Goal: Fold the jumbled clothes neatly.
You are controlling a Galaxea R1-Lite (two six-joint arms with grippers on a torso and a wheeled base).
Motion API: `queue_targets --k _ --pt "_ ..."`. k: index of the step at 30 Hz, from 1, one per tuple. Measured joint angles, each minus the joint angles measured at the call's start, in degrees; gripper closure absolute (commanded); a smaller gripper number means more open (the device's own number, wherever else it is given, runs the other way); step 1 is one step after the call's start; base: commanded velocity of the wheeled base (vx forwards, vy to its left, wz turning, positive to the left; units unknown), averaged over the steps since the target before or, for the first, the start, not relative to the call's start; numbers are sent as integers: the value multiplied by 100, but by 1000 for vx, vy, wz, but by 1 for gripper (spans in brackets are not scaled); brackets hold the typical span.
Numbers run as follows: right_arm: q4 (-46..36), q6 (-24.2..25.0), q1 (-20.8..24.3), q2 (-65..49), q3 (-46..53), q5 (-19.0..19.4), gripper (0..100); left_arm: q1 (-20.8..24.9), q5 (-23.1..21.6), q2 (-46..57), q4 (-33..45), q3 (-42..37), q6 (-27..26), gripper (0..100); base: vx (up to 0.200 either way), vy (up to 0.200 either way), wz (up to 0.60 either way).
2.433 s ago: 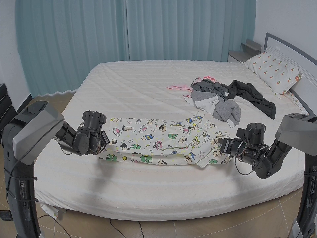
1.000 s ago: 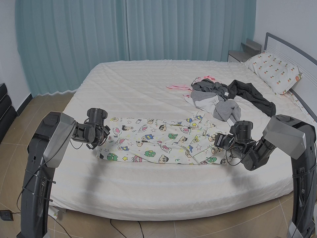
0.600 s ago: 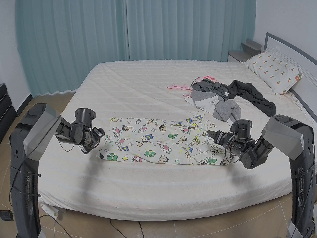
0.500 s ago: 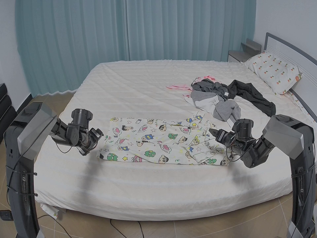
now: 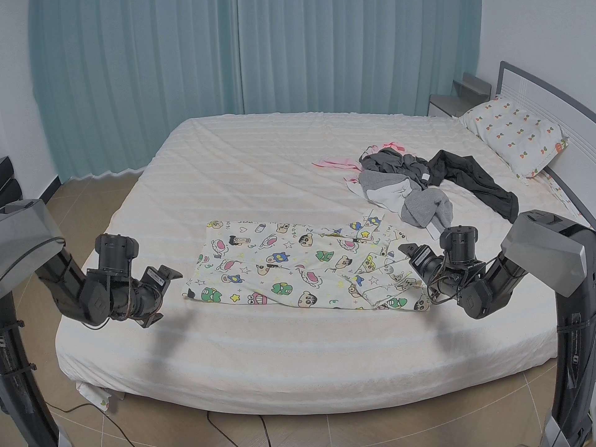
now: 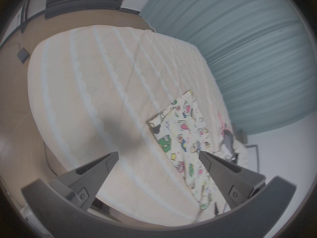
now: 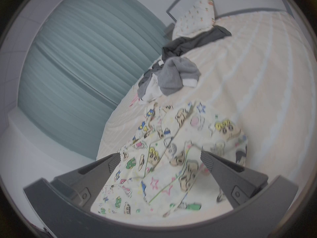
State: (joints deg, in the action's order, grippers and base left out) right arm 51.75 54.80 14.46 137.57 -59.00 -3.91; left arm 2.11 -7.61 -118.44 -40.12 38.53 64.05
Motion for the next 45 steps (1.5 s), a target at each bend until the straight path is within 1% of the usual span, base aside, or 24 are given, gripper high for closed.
queue_targets --k 4,7,16,23,28,38,40,45 --pt "-139 249 179 -2 90 -18 0 37 -128 288 -928 -690 369 0 0 0 0" --pt "-221 354 268 135 106 -24 0 105 -189 419 -1320 -1056 517 0 0 0 0" --pt "-284 345 307 389 -12 -82 0 179 -207 507 -1364 -1335 530 0 0 0 0" --pt "-268 128 17 592 -301 -378 0 180 -199 518 -1385 -1401 514 0 0 0 0" --pt "-234 90 -132 686 -373 -418 0 177 -158 478 -1543 -1414 508 0 0 0 0" --pt "-126 224 -82 369 -169 -410 0 177 -154 380 -1692 -1486 501 0 0 0 0" --pt "-82 321 -43 184 -61 -383 0 177 -176 362 -1710 -1492 508 0 0 0 0" --pt "-66 383 100 24 77 -358 0 183 -207 295 -1793 -1503 519 0 0 0 0"
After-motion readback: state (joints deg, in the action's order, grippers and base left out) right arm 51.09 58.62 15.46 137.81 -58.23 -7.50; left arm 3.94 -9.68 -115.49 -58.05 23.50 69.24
